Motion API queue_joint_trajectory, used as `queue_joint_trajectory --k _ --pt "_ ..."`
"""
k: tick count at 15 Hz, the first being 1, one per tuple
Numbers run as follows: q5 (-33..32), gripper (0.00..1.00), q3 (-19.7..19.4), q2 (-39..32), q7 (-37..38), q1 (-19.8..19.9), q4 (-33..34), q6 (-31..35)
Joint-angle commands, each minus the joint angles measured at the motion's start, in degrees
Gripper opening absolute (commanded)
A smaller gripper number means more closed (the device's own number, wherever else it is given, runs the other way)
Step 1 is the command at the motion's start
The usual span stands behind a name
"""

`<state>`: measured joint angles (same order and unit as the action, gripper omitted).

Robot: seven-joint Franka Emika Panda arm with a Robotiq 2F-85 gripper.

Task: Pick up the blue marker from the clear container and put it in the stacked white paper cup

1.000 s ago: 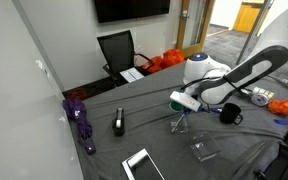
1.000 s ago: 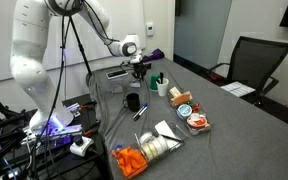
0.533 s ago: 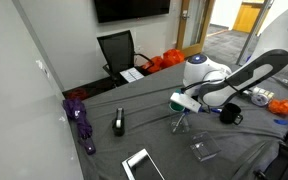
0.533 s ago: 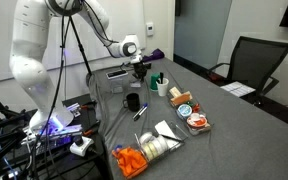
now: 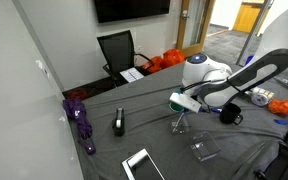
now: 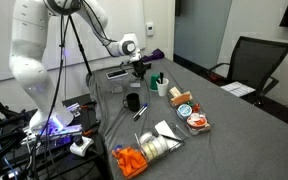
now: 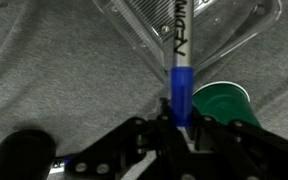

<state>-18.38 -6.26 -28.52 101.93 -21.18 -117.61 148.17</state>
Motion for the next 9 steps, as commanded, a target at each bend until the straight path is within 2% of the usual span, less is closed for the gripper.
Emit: queue_joint_trajectory --k 1,9 --pt "-1.4 0.04 0.1 3.8 -0.1 -0.4 -2.6 0.5" --pt "-5.4 0.04 0.4 8.5 0.3 -0.2 -2.6 -4.5"
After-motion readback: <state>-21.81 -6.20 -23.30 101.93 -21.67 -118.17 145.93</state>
